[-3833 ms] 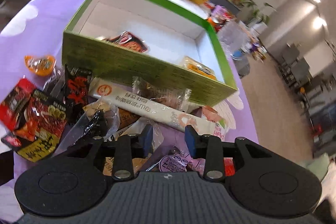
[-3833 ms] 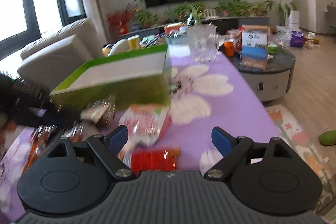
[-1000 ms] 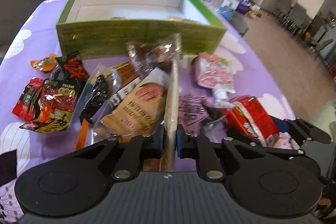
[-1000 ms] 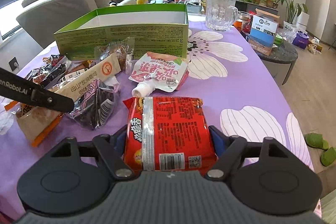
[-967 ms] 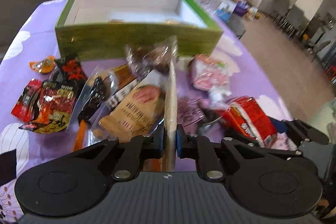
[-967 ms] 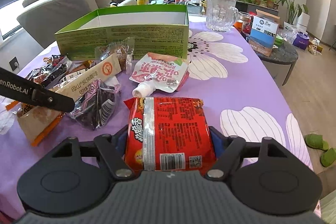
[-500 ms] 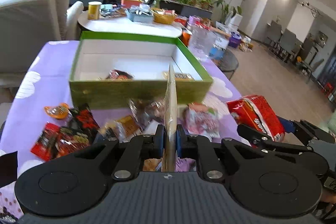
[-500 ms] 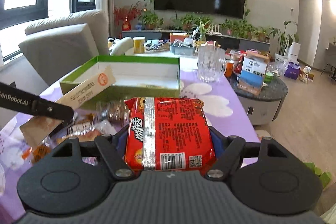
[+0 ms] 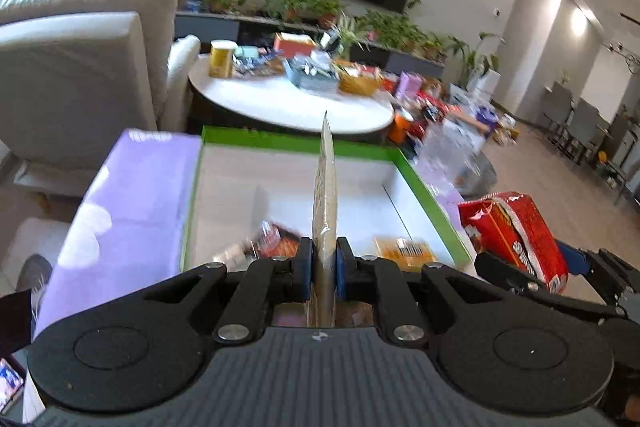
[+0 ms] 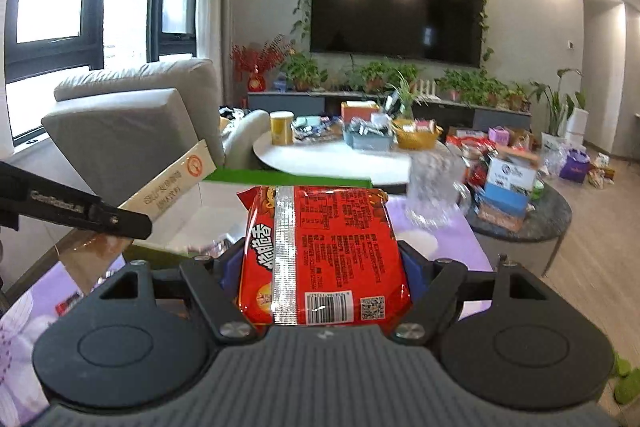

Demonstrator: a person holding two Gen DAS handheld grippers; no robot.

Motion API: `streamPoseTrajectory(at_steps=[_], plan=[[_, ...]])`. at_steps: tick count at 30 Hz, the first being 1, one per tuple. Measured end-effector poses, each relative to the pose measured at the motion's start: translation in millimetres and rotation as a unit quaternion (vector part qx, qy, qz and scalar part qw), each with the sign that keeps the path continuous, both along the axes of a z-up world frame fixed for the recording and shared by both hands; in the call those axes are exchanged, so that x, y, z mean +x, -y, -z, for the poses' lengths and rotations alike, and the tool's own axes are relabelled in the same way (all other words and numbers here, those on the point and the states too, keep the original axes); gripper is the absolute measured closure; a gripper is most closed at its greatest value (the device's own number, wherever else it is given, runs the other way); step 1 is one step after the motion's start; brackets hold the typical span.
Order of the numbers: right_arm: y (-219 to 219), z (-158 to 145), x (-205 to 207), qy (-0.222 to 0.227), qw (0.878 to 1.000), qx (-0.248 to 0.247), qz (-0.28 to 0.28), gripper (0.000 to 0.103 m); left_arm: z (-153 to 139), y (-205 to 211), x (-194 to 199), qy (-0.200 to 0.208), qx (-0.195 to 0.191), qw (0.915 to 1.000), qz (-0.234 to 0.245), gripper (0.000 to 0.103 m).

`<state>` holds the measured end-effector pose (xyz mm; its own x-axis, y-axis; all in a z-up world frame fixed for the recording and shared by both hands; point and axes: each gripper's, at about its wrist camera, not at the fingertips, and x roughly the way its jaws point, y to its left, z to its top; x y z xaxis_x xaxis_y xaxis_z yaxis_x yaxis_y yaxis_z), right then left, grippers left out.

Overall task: Organize snacks
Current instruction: 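Lift both held snacks and carry them over the green box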

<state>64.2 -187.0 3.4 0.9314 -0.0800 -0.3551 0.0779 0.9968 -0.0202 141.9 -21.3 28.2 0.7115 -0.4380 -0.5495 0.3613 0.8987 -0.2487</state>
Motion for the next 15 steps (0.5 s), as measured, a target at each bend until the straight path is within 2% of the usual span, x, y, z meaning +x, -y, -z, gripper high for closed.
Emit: streamPoseTrajectory(at_steps=[6,15], plan=[[-3,-5,46,0.002,1.0,-0.007,-0.009,0.045,0,4,47,0.023,0.0,0.9996,-0.017,0.092],[-6,15,100,-0.036,0.999,0.021,0.007,0.045,31,13,102,-0.004,0.027,0.9992,-0.027,0.092]])
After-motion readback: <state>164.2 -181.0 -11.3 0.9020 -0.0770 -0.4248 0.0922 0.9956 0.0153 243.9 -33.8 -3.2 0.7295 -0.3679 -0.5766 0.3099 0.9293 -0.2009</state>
